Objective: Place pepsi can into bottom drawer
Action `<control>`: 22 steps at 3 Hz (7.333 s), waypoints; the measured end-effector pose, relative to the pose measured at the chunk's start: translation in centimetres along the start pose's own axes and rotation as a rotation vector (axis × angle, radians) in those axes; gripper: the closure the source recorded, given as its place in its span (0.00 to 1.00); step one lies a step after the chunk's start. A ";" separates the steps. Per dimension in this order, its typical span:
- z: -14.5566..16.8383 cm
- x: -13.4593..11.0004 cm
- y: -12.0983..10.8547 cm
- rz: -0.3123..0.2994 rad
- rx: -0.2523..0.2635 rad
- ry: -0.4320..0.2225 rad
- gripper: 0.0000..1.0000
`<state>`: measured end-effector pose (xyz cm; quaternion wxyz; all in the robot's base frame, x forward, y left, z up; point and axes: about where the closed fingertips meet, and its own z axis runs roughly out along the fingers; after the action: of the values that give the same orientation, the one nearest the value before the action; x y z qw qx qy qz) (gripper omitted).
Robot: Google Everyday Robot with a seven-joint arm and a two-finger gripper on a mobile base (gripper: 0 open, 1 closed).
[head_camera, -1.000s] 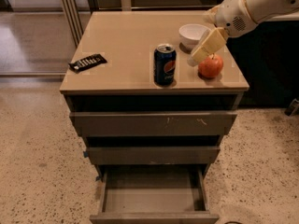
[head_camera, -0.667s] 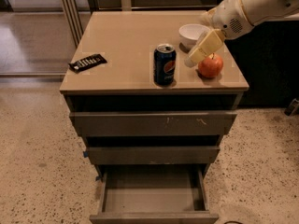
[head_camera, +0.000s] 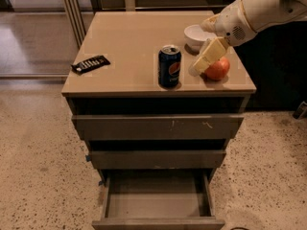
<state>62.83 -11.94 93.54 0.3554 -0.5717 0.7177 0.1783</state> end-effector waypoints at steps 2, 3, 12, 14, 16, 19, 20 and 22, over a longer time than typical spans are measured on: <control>3.1 -0.1 -0.1 -0.018 -0.021 -0.042 0.00; 4.7 0.3 -0.7 -0.024 -0.015 -0.063 0.00; 1.6 -0.5 11.5 -0.016 -0.332 -0.095 1.00; 2.6 1.3 13.5 -0.022 -0.309 -0.051 1.00; 8.5 13.9 18.8 -0.018 -0.220 -0.039 1.00; 17.6 27.8 24.9 0.174 -0.369 -0.087 1.00; 19.1 29.5 24.8 0.143 -0.360 -0.057 1.00; 30.2 37.4 23.5 0.011 -0.279 -0.111 1.00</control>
Offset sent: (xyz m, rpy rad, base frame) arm 0.0182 0.0267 -0.0289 0.0594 -0.0281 0.0404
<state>46.32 -11.31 42.67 0.3106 -0.6010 0.6682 0.3095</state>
